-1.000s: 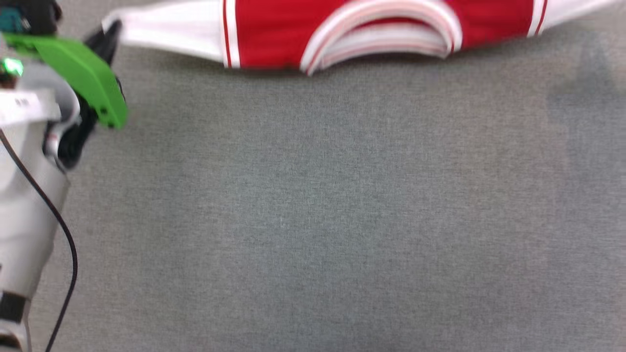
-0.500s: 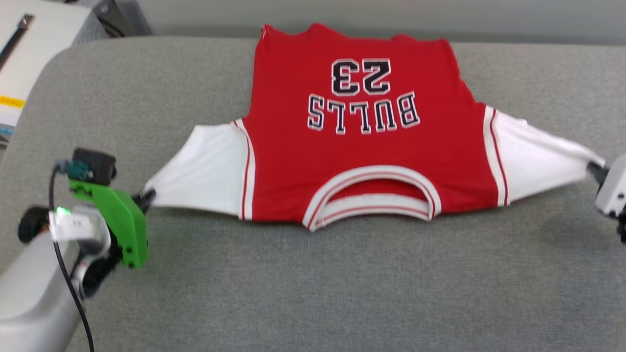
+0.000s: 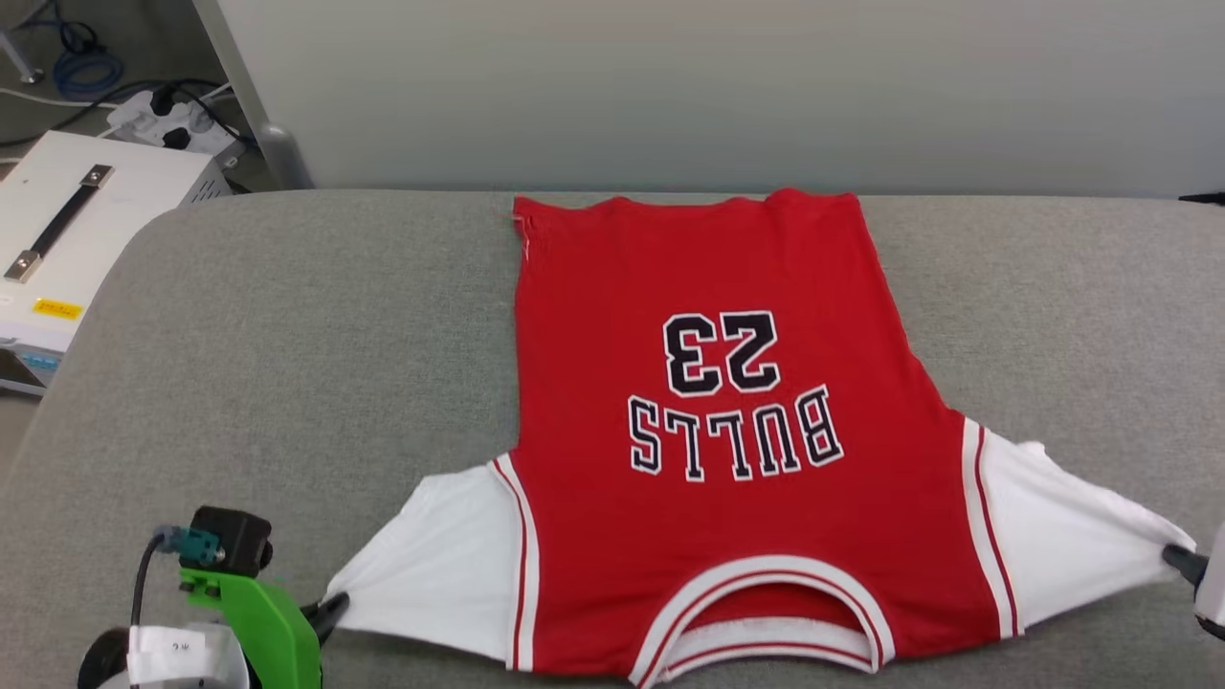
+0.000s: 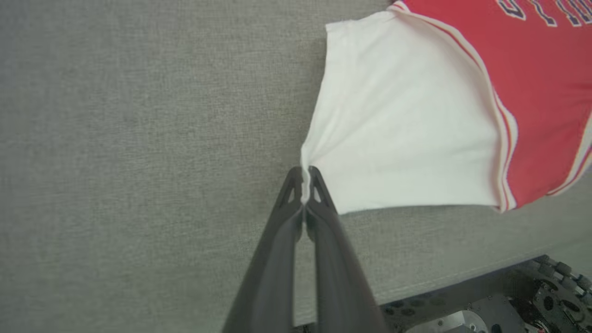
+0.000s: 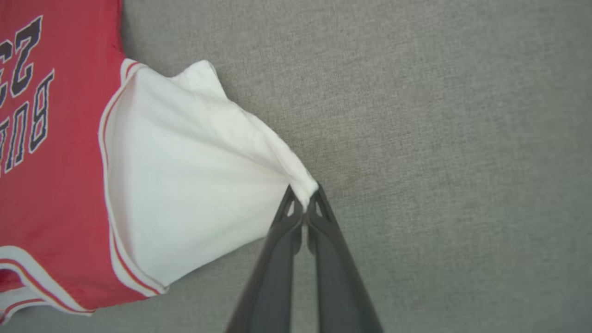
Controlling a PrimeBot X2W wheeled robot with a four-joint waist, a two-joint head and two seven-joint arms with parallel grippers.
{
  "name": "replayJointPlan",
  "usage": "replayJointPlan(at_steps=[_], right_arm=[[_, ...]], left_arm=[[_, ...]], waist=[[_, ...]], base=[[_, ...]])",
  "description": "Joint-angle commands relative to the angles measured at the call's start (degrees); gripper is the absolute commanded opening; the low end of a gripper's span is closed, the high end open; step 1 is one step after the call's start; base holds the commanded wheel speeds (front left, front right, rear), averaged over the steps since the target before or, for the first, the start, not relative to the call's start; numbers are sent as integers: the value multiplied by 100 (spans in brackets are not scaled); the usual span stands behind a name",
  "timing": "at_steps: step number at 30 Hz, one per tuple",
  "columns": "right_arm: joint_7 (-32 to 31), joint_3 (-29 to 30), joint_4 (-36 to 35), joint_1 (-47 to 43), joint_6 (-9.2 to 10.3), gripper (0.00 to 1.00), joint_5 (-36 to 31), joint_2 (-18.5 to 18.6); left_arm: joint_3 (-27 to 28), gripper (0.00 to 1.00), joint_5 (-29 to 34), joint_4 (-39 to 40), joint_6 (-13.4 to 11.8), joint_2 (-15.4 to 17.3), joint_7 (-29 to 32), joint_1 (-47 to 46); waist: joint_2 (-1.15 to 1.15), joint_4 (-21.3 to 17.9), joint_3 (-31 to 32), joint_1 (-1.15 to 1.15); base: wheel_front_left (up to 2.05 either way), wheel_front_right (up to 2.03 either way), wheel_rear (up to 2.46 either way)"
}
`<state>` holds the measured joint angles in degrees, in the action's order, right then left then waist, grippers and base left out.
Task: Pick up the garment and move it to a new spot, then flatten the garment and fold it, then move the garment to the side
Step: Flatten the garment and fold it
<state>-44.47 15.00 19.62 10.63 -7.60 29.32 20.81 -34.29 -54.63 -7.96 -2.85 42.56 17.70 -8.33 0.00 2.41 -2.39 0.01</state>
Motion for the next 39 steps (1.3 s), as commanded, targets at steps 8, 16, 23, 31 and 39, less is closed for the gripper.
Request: replayJointPlan(at_steps=[8,16,23,31,39], right_arm=[[-752,666,-1260,-985,11,0,-162,-377],[-1042,867,-1909,-1014,11,10,-373,-632],[-1112,740,-2561,-668,11,100,-264,-505],[-1657,381,-3282,584,11,100,-186,-327],[-2199,95,-2682,2250,11,100,-532,240]], left_arm=[[97,0,-327,962,-446,185,6,807],[109,0,-425,1735,-563,133,80,830],[163,0,-460,2838,-837,273,378,745],[94,0,-82,3769,-997,532,612,558],[-36,0,343,4296,-1014,534,748,195]], waist=[[0,7,61,-1],[0,114,-213,-1],[0,396,-751,-1],[0,870,-1651,-1],[0,1437,-2547,-1]], base=[[0,0,0],[0,0,0],[0,0,0],[0,0,0],[0,0,0]])
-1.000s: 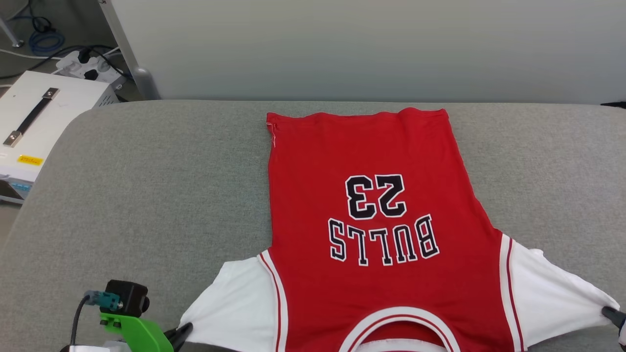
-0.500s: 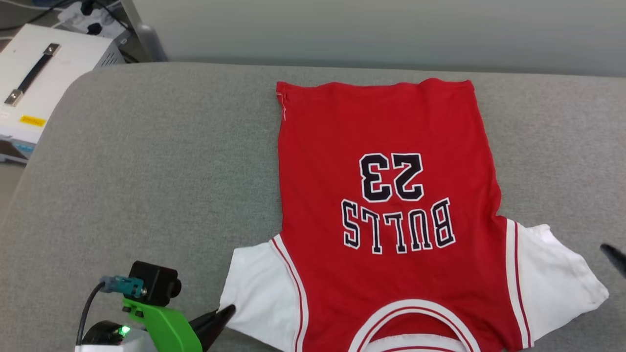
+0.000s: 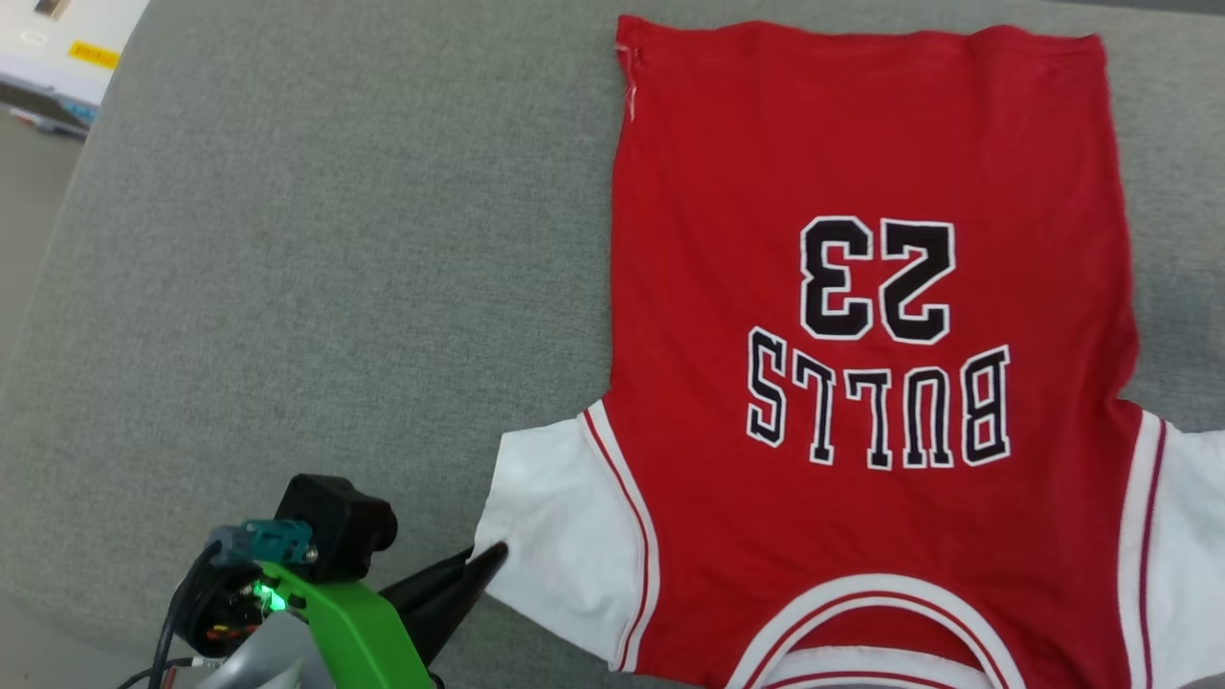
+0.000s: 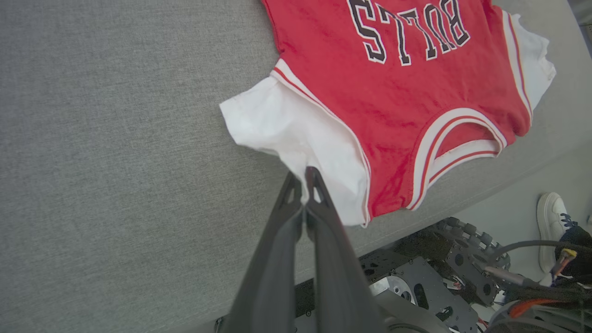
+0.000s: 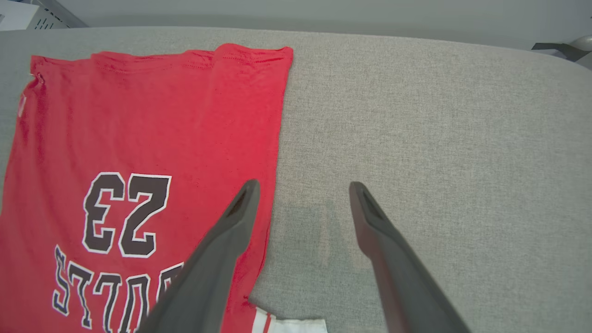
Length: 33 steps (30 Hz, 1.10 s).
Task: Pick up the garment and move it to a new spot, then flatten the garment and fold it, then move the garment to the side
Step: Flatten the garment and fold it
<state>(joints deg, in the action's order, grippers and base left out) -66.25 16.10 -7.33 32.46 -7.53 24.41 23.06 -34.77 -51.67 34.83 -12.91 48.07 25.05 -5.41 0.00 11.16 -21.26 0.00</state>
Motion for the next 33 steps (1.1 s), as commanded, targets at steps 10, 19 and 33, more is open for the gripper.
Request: replayJointPlan(at_steps=[10,19,33], right_arm=[[-418,-309,1459,1857,4,100,-723,538],[-268,-541,2302,2557,4,100,-1157,898],[-201,-1034,2808,2402,4,0,-1033,1068]], left_arm=[[-147,0,195,131,180,-267,-44,-388],[-198,0,200,-95,362,-453,-203,-531],[-192,0,181,-287,424,-547,-284,-632]], waist=[[0,1101,-1296,0],[0,1332,-1566,0],[0,1396,-1599,0]], base=[[0,0,0],[0,0,0],[0,0,0]])
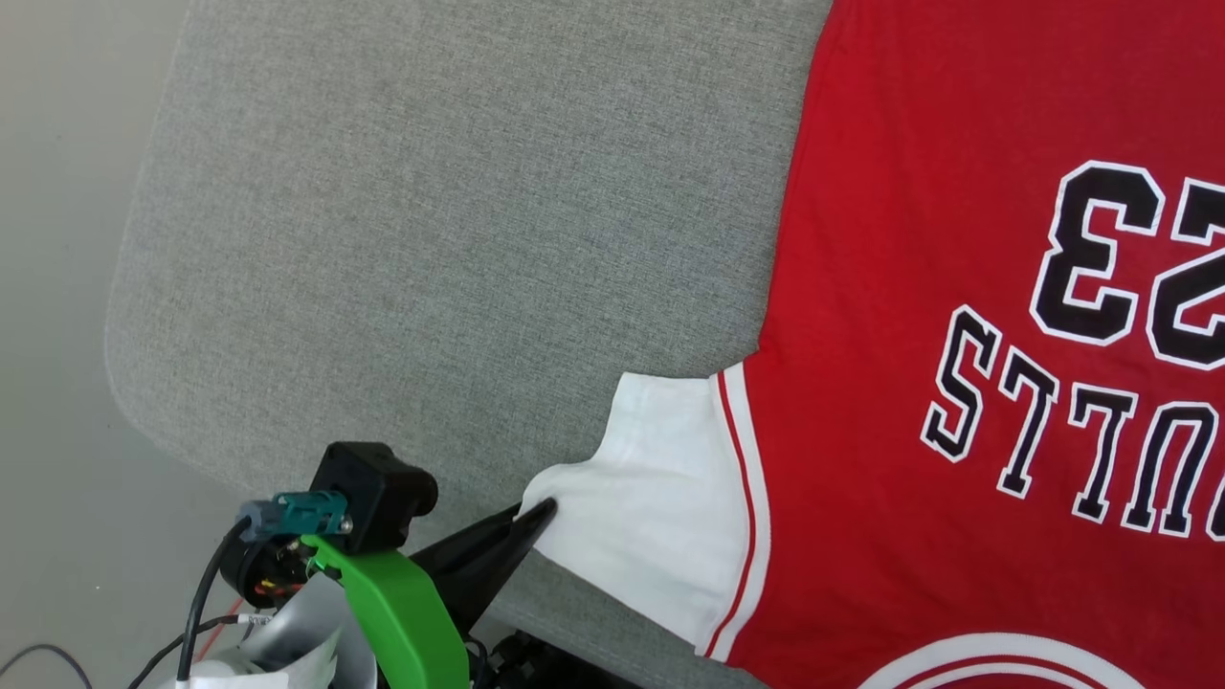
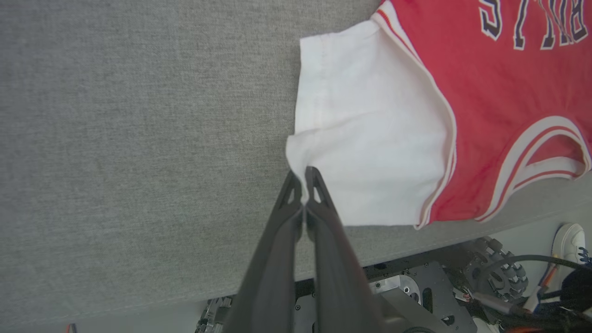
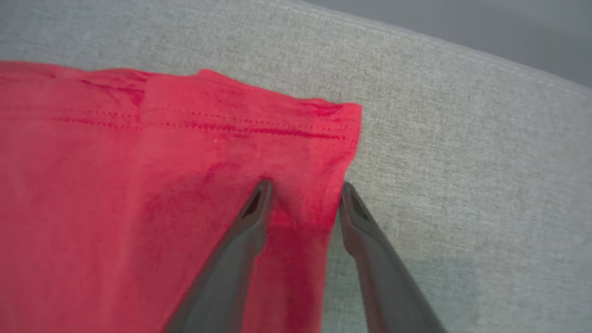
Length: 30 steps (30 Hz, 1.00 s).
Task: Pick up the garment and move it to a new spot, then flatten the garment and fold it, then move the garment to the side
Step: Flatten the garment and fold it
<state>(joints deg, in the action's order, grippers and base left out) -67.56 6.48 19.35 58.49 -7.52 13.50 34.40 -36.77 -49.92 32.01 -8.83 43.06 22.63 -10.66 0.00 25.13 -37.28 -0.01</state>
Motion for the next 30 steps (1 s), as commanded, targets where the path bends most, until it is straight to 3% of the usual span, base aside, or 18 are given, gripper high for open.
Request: replayJointPlan(at_steps=[1,13,14,30], right_arm=[[-49,-92,145,-217,3,0,74,-37],[259,-127,292,-772,3,0,210,80],[331,-59,348,-1181,3,0,301,68],[642,180,-253,-3402,3,0,721,-421]], left_arm=[[11,0,4,-19,12,-47,-43,-109],[146,0,10,-146,-126,-26,-123,-109],[185,0,8,-209,-202,30,-99,-68],[210,0,-132,-631,-513,136,-114,415]], waist=[[0,-3,9,1],[0,-302,563,1],[0,-474,880,1],[0,-1219,2351,1]], base=[[0,0,0],[0,0,0],[0,0,0],[0,0,0]])
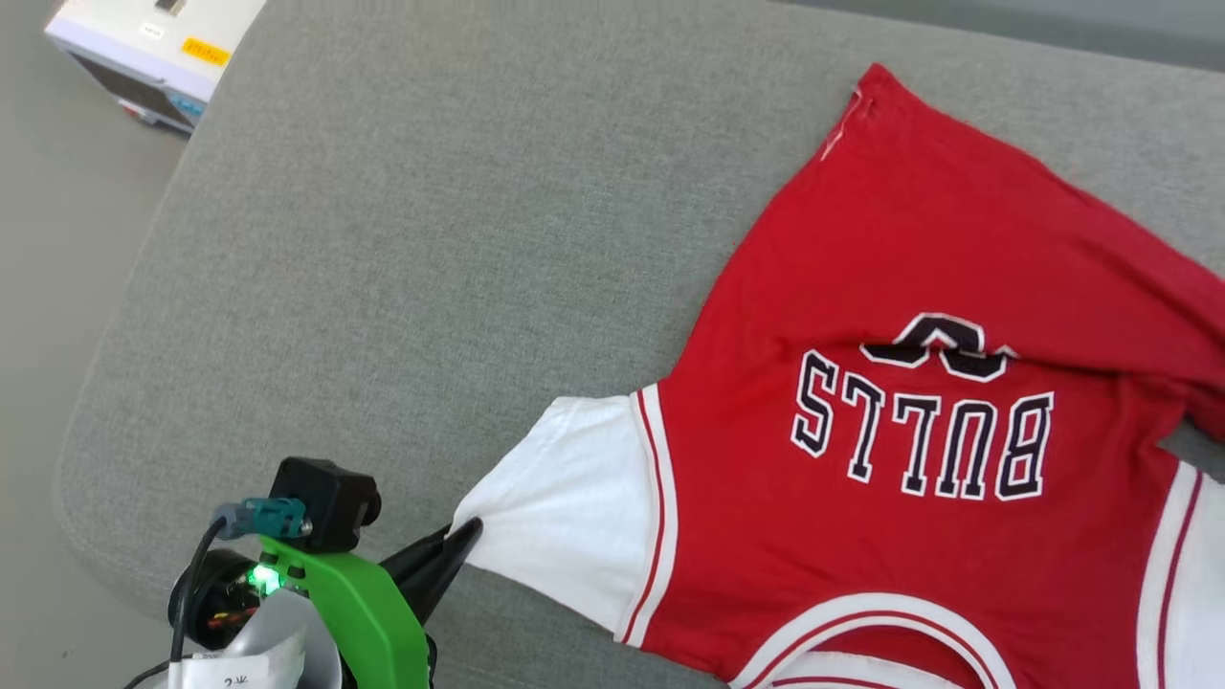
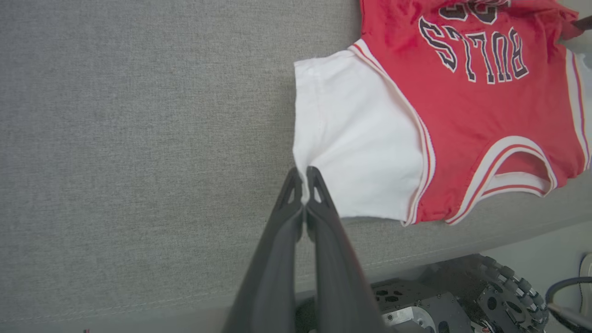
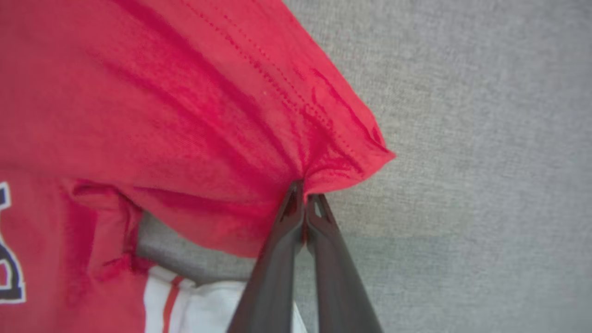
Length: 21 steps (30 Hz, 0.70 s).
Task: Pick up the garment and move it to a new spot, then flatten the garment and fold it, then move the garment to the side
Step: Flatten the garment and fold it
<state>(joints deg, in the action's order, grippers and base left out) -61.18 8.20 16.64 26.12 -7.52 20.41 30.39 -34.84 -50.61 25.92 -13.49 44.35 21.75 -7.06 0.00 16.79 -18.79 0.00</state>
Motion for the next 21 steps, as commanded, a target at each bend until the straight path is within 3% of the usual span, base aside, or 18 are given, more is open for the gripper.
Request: replayJointPlan(at_steps=[1,12,21], right_arm=[[5,25,-49,-315,3,0,72,-32],[-94,525,-1018,-1735,3,0,364,-302],[-32,887,-1625,-2640,3,0,426,-848]], left_arm=[[19,0,-74,-52,-65,5,-40,93],[57,0,-111,-282,-195,-200,-350,297],[5,0,-94,-507,-191,-485,-583,281]], waist=[[0,-437,588,0],[0,-877,1103,0],[0,-1094,1298,0]], base=[[0,0,0],[0,0,0],[0,0,0]])
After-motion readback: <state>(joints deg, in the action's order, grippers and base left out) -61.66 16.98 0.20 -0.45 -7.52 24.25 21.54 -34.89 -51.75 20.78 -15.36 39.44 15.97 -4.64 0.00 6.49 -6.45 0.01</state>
